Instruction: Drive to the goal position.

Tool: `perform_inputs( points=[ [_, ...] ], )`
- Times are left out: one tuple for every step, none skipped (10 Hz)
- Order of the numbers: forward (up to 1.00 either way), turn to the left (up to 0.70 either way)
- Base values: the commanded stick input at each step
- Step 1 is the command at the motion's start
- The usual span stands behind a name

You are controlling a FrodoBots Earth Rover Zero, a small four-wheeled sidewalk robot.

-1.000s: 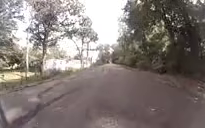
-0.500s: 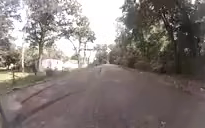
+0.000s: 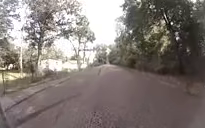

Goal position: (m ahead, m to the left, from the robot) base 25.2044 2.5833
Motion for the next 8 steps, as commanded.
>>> perform_inputs(
  points=[
    [0.70, 0.00],
    [0.70, 0.00],
    [0.70, -0.01],
    [0.70, -0.10],
    [0.70, -0.04],
    [0.70, 0.00],
    [0.70, 0.00],
    [0.70, 0.00]
  ],
)
